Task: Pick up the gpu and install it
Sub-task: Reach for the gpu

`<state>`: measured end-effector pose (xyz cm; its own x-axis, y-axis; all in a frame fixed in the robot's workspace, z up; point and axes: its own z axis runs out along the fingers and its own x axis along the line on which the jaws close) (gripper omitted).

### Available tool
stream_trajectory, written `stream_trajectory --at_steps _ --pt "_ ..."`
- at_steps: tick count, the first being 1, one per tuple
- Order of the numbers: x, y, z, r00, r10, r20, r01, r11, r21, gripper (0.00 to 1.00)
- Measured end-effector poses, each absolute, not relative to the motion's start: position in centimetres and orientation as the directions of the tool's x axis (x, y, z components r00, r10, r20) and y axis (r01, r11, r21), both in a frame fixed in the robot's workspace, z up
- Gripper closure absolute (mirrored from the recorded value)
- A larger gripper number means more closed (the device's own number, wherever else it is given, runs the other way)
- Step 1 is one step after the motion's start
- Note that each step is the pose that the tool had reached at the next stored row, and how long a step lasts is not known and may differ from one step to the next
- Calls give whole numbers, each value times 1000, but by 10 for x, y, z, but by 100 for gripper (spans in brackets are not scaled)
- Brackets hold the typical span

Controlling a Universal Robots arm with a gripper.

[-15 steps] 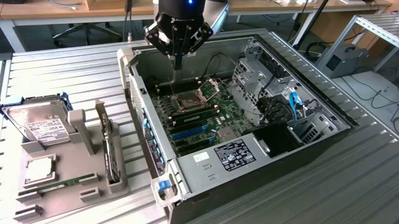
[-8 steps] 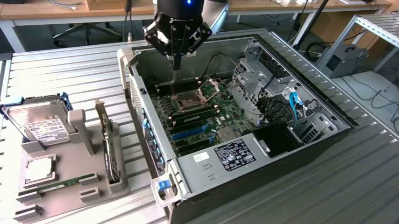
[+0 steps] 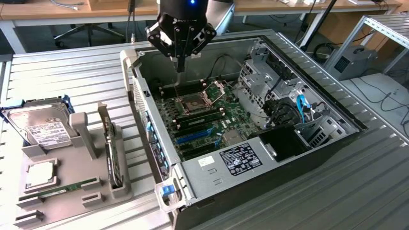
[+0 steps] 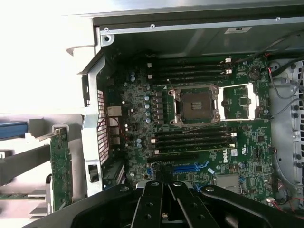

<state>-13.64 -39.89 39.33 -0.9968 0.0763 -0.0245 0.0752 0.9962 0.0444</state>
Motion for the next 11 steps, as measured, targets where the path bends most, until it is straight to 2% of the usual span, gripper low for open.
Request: stream_trajectory --at_steps 11 --pt "-146 -399 393 -997 76 -24 75 996 44 89"
